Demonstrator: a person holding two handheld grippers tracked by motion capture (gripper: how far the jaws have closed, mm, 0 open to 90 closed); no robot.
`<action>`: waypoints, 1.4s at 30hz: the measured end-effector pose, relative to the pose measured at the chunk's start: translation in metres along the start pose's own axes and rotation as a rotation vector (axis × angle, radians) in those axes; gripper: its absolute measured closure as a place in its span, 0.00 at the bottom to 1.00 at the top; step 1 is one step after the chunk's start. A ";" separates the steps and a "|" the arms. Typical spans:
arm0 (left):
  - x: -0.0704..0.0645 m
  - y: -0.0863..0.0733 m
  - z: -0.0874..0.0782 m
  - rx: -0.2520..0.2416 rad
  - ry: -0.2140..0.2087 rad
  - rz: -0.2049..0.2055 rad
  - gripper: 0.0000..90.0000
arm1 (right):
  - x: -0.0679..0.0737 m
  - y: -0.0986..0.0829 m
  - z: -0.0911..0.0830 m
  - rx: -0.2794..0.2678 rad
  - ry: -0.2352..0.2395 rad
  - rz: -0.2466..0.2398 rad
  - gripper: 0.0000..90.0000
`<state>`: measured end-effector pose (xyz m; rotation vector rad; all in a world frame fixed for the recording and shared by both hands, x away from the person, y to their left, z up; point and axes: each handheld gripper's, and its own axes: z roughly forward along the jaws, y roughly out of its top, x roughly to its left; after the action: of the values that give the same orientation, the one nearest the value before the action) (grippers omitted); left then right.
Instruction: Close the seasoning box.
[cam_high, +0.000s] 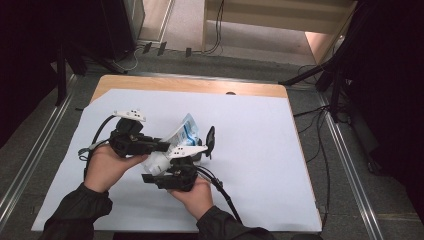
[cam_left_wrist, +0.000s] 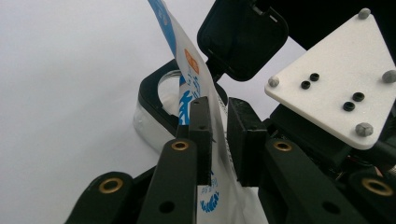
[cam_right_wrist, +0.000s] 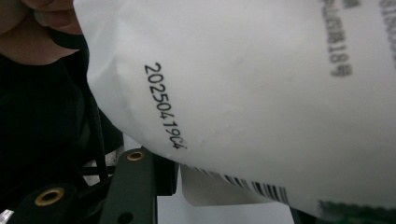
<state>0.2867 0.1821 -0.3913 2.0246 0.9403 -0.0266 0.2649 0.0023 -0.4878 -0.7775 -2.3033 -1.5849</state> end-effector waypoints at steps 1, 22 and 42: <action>0.000 0.000 0.000 0.005 0.001 0.000 0.91 | 0.000 0.000 0.000 0.000 0.001 0.001 0.64; -0.007 0.000 -0.002 0.007 0.057 0.033 1.00 | 0.002 -0.001 0.002 0.006 -0.027 -0.028 0.63; -0.005 0.001 0.002 -0.028 0.031 0.016 0.95 | -0.001 0.001 0.001 0.001 0.023 0.025 0.64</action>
<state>0.2845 0.1771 -0.3902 2.0116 0.9388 0.0267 0.2665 0.0032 -0.4883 -0.7811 -2.2696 -1.5738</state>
